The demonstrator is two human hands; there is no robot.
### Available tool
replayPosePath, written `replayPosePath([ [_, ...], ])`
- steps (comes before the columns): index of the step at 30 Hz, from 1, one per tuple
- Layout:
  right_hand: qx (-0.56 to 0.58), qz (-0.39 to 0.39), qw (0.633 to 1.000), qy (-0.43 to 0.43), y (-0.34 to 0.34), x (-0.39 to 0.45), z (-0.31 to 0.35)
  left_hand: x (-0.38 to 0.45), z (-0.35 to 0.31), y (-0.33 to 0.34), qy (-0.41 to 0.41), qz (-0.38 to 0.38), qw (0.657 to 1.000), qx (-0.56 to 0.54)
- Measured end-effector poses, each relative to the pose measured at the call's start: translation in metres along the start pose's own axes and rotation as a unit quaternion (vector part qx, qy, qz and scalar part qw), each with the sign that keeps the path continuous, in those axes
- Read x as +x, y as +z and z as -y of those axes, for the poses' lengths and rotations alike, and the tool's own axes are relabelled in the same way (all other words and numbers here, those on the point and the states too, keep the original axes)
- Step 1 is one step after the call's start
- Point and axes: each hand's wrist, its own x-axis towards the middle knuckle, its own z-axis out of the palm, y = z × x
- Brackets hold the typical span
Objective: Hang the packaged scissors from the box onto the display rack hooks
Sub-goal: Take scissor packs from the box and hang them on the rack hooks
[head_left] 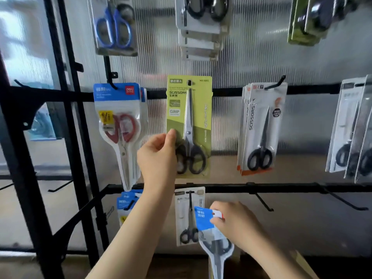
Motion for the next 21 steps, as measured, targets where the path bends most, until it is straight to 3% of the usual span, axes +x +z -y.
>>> replayPosePath([
  [8, 0.011, -0.027, 0.999, -0.014, 0.001, 0.001, 0.004, 0.013, 0.015, 0.000, -0.003, -0.012, 0.999, 0.041],
  [13, 0.025, -0.051, 0.998, -0.030, -0.010, 0.001, 0.012, 0.012, 0.025, -0.013, 0.024, 0.021, 0.992, 0.125],
  [18, 0.031, -0.092, 0.995, -0.037, -0.021, 0.004, 0.022, -0.014, 0.051, -0.059, 0.068, -0.023, 0.974, 0.215],
  [21, 0.031, -0.105, 0.993, -0.039, -0.026, 0.007, 0.028, -0.037, 0.075, -0.092, 0.043, -0.052, 0.968, 0.242],
])
